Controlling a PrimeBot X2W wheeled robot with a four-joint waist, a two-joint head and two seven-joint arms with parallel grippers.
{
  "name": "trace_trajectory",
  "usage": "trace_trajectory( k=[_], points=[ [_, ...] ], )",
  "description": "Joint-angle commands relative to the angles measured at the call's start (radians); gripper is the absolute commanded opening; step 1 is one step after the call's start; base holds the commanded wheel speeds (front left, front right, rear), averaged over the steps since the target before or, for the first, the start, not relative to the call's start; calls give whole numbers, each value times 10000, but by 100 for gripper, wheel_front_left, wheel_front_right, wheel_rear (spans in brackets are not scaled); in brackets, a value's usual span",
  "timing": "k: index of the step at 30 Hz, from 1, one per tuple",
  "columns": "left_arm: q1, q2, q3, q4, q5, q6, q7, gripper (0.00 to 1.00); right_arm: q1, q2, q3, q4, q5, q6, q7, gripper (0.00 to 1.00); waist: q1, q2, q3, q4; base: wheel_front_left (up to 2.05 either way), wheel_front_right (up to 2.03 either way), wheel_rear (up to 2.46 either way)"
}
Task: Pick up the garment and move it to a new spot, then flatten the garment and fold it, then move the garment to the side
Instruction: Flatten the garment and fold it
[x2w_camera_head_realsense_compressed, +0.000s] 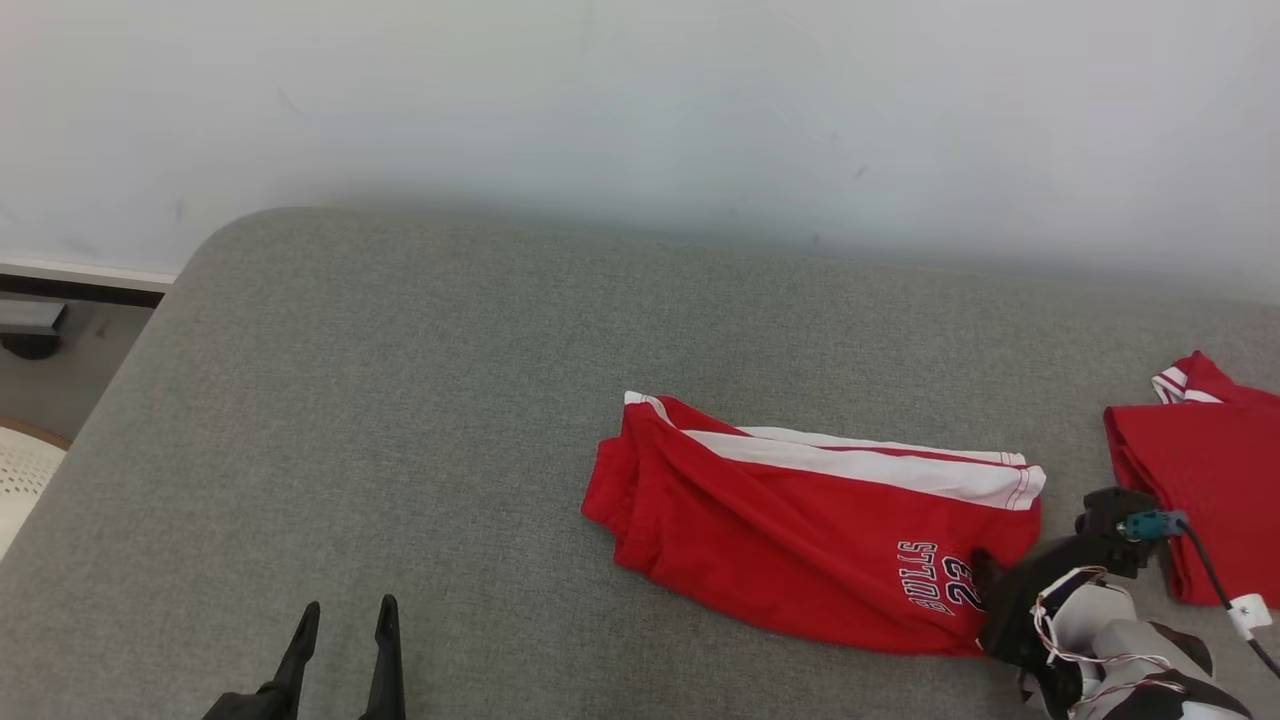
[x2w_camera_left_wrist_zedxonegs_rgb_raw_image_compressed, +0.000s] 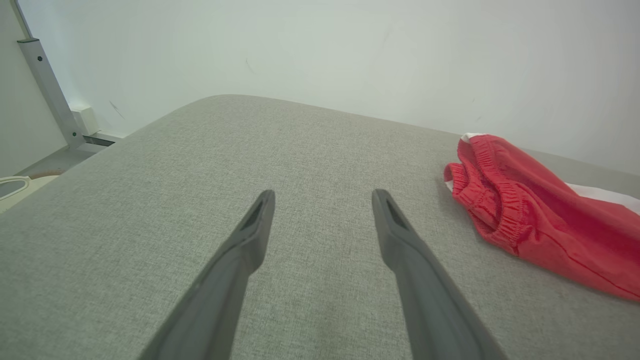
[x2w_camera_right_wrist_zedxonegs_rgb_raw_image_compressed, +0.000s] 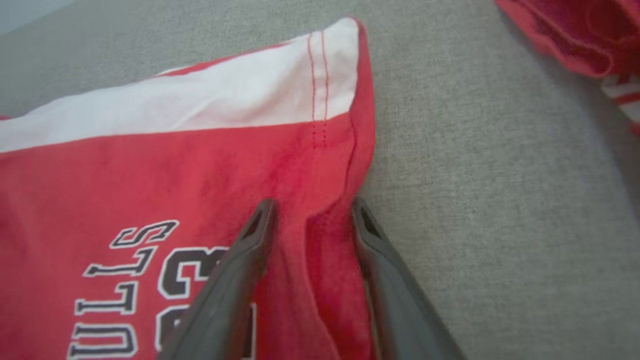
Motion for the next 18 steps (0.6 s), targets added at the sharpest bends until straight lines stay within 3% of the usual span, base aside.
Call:
trace_trajectory(
  k=[1,8,18],
  points=[
    [-111,-1,24,44,112,-10,-21,100,312,413,159,70,97,43,221,0,0,1,-19,14,0,0,0],
    [-9,1,134,101,170,-11,-21,100,447,372,291,-58,338,40,68,0,0,1,-124,-65,0,0,0],
    [413,22,517,203,431,-12,-21,100,430,-697,423,-240,516,14,-504,0,0,1,-462,-384,0,0,0]
  ],
)
